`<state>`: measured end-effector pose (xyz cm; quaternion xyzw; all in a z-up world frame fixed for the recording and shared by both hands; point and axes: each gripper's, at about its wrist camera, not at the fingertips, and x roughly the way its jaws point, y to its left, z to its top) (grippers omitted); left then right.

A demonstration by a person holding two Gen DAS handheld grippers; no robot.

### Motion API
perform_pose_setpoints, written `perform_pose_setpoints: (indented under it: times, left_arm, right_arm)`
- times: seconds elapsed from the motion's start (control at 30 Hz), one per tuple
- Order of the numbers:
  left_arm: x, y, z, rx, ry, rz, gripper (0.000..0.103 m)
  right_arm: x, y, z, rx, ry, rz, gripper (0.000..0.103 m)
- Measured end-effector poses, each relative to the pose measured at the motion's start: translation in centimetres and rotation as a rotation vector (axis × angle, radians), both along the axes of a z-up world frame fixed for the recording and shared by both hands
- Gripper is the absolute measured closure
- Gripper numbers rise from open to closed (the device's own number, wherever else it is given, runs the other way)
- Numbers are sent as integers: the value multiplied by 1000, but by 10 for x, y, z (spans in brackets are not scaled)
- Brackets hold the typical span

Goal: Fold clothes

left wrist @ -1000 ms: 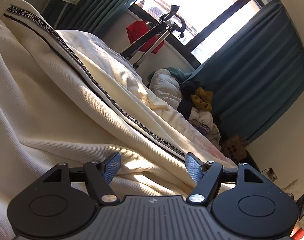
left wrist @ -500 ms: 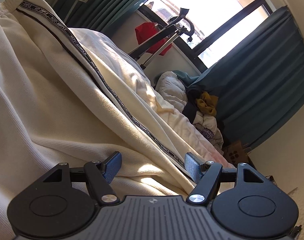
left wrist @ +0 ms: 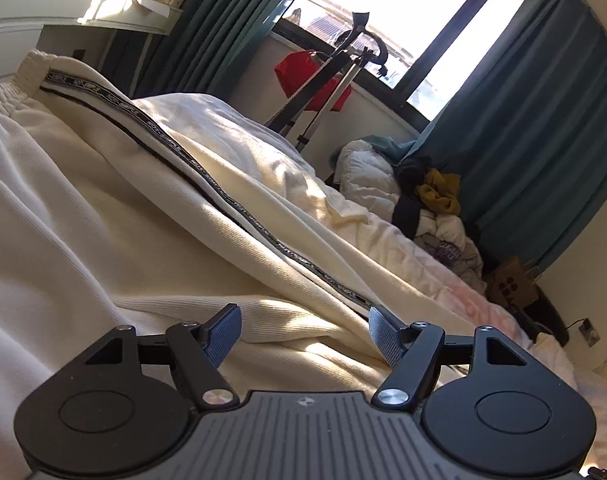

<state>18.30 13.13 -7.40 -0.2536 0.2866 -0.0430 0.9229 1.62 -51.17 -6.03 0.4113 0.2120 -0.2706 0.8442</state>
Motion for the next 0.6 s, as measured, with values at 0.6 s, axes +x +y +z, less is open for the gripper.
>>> perform_pose_setpoints:
  times: [0.6]
  left_arm:
    - [-148, 96, 52, -17, 204, 500, 17]
  right_arm:
    - [-45, -40, -34, 185, 89, -186, 88]
